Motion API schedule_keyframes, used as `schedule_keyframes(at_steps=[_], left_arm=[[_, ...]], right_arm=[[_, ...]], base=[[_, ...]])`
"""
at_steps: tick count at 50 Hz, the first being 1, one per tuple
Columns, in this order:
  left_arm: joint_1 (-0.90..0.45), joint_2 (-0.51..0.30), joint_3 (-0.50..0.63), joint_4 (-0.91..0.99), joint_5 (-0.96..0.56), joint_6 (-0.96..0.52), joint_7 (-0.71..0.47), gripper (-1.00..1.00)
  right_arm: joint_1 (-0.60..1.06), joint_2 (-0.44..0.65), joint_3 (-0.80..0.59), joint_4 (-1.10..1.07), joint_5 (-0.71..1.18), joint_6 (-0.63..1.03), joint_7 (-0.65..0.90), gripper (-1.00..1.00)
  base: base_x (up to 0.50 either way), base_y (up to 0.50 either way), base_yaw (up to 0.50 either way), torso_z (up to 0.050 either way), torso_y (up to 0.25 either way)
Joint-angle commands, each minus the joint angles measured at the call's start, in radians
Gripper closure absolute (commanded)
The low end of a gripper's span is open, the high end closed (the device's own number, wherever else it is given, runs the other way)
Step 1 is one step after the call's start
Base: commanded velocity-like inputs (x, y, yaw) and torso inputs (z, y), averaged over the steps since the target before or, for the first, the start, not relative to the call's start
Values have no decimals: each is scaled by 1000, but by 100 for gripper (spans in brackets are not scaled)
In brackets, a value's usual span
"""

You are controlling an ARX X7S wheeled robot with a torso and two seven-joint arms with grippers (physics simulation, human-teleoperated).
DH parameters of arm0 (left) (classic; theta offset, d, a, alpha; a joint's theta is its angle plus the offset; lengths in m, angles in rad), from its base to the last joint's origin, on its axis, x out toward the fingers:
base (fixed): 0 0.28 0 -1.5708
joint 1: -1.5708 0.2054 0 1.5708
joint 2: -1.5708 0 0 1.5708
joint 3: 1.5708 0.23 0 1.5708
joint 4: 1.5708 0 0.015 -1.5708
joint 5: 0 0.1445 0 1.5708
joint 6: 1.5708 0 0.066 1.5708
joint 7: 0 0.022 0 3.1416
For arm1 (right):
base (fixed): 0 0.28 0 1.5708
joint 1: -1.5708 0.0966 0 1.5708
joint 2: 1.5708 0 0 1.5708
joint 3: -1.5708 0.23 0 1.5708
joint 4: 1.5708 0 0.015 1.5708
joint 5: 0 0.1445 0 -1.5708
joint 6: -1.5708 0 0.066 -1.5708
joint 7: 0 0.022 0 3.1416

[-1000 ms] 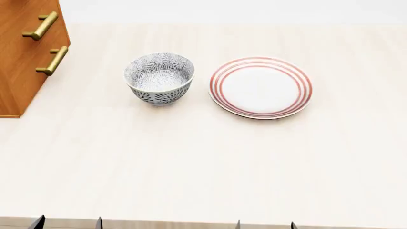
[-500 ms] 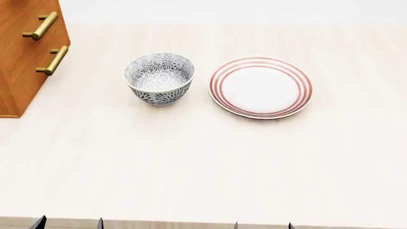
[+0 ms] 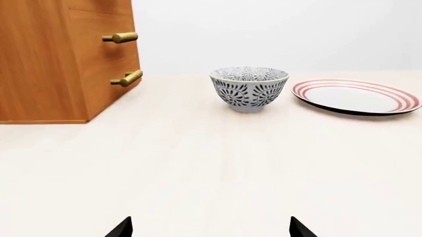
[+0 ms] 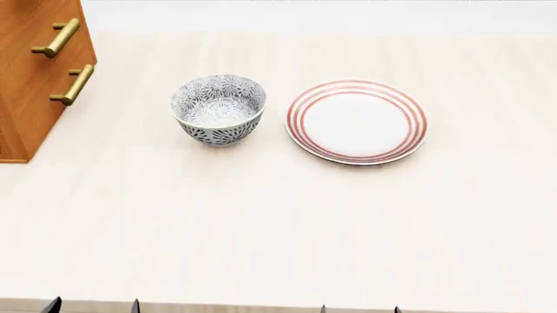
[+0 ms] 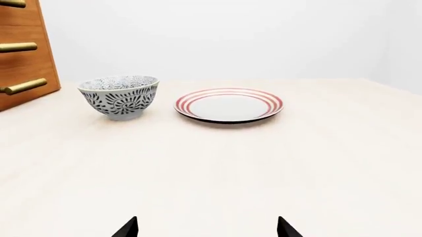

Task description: Open the top drawer of the cabinet.

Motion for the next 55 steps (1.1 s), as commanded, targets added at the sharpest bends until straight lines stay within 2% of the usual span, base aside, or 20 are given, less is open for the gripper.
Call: schedule_keyframes(at_steps=[1, 30, 38, 55], left_arm=[[-1, 5, -7, 4, 1, -5, -2, -100], [-4, -24, 25, 11, -37, 1, -35, -100], [0, -32, 36, 23, -49, -1, -37, -100], [-5, -44, 52, 9, -59, 9, -53, -100]], right_arm=[[0, -4, 6, -5, -5, 2, -2, -100], [5, 26, -27, -5, 28, -2, 33, -100], [4, 34, -33, -14, 48, -11, 29, -100], [5, 45, -46, -11, 65, -17, 41, -100]], base=[[0, 0, 0, 50, 0], [0, 0, 0, 50, 0], [44, 0, 0, 0, 0], [499, 0, 0, 0, 0]])
